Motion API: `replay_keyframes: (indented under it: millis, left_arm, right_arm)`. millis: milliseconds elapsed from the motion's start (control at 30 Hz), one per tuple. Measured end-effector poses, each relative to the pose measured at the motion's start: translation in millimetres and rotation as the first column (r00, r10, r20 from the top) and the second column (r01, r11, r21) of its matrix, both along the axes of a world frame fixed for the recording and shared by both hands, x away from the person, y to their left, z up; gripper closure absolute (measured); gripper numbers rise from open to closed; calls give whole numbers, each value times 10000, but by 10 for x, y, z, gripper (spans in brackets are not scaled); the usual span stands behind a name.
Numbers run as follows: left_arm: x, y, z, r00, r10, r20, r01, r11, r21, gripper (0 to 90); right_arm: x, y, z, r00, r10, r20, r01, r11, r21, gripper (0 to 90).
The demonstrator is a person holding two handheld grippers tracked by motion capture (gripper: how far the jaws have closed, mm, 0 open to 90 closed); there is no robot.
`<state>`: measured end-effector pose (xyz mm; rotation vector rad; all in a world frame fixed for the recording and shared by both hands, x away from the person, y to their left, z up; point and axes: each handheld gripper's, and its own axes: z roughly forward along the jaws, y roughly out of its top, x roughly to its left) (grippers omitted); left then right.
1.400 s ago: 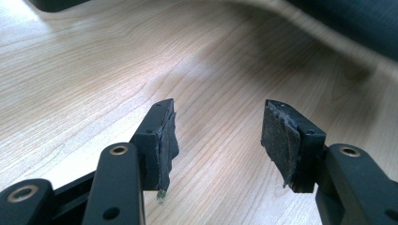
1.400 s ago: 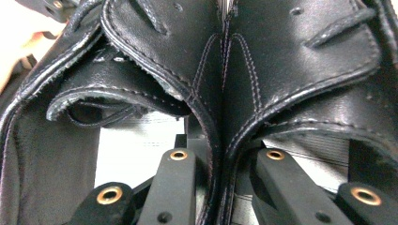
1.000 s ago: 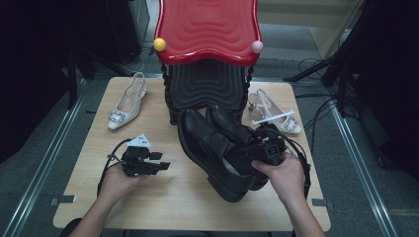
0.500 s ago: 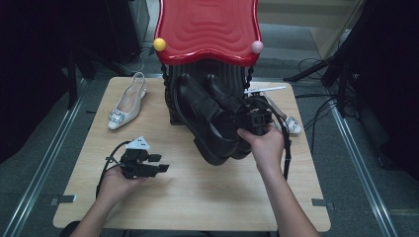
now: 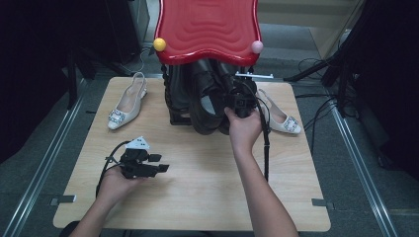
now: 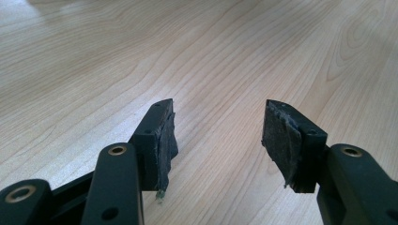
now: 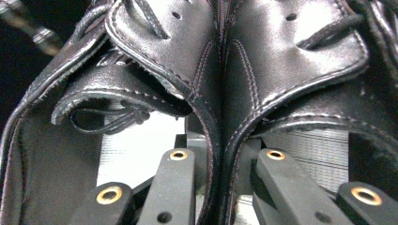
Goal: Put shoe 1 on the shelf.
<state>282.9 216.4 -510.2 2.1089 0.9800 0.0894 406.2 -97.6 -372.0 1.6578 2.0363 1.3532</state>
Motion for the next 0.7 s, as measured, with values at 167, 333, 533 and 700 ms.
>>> replay_keyframes:
  millis: [167, 333, 533, 700]
  left_arm:
    - [6, 0, -2, 10000, -17, -41, 17, 10000, -19, 443]
    - [1, -10, 0, 10000, -6, 18, 6, 10000, -30, 443]
    - [-2, -22, 2, 10000, -79, 2, 79, 10000, 7, 443]
    - [-2, -29, 1, 10000, -83, -14, 83, 10000, -20, 444]
  right_arm:
    - [93, 89, -46, 9989, -462, -72, 463, 9987, 209, 824]
    - [137, 196, -49, 9952, -955, -226, 964, 9943, 459, 820]
    - [166, 269, -70, 9890, -1383, -528, 1416, 9877, 664, 818]
    - [201, 343, -70, 9851, -1633, -533, 1658, 9851, 464, 809]
